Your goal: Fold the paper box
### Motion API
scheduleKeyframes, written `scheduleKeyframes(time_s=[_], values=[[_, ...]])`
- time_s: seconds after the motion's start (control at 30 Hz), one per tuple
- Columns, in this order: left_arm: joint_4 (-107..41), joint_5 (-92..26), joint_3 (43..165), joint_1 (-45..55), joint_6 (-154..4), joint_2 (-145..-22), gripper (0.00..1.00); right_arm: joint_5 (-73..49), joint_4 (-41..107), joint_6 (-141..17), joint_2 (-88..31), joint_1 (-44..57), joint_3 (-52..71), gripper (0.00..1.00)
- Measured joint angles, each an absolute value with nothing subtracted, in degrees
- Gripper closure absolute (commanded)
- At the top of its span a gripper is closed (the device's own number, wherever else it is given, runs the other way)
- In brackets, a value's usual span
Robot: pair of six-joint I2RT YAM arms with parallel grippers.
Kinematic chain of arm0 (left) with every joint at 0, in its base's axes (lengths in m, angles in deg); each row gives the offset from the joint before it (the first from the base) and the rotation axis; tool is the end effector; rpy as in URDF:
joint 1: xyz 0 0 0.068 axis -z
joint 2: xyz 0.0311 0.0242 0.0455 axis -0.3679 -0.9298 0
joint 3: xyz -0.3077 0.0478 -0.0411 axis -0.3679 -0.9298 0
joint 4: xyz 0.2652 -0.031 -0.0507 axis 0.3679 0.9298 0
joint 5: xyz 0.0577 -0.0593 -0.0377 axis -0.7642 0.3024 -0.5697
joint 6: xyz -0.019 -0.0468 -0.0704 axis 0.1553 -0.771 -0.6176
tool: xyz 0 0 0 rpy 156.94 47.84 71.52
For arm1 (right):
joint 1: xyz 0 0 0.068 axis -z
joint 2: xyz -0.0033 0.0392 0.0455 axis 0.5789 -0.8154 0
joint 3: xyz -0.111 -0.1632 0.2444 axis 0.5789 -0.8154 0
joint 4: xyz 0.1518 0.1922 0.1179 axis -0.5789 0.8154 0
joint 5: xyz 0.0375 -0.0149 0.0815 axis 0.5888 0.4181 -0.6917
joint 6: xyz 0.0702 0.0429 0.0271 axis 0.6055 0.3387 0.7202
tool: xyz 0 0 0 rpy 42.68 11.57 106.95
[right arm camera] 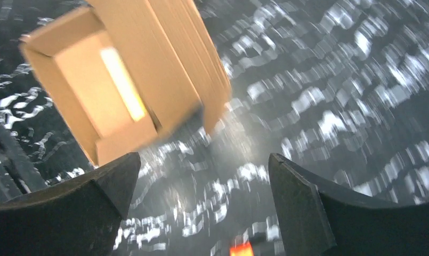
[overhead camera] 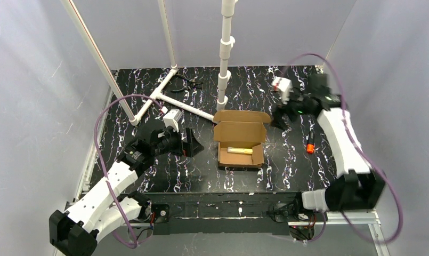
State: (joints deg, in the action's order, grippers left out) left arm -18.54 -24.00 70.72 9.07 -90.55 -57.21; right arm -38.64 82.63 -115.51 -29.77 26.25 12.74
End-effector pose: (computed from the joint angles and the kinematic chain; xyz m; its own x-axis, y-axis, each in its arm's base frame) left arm 0.1768 -0.1312 0.2996 -0.6336 -0.1359 -0.7617 0.4843 0.6981 -0.5274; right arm 0.3109 0.0938 0.3512 -0.2060 -0.6419 -0.7386 -0.8948 0.4290 -0.1234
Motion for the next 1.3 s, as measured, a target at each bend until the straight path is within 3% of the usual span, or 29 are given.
scheduleKeyframes(time_s=[0.13,0.27,0.4,0.57,0.67,0.9,1.1,1.2,1.3], values=[[-12.37,-21.97,78.46,8.89,-85.53,-60.25,0.02,-34.73,79.64,-108.95,-13.14,38.56,3.39,0.02],[-9.51,-21.91,80.14,8.83,-81.68,-60.91,0.02,-26.00,73.74,-99.18,-7.91,42.34,-4.51,0.02],[-4.57,-22.78,80.14,8.45,-78.90,-60.93,0.02,-17.15,70.89,-92.36,-13.31,47.30,-11.00,0.05],[-2.01,-24.33,79.99,7.93,-76.94,-59.14,0.02,-9.31,68.84,-88.04,-18.95,50.34,-14.84,0.25],[-1.38,-24.81,79.55,7.75,-76.13,-57.52,0.02,-6.01,66.30,-86.68,-22.73,50.86,-14.91,0.32],[-0.87,-25.69,79.36,6.99,-75.43,-56.19,0.02,-3.78,63.64,-84.45,-35.34,51.12,-12.48,0.43],[-0.72,-25.86,79.31,6.07,-75.08,-56.19,0.02,-4.67,62.06,-83.38,-40.81,51.23,-10.43,0.66],[-0.63,-25.86,79.31,5.50,-75.08,-56.23,0.02,-5.15,61.58,-83.01,-41.51,51.45,-9.75,0.69],[-0.50,-25.84,79.31,5.00,-75.08,-56.34,0.02,-5.07,61.01,-83.08,-41.68,51.45,-9.71,0.67]])
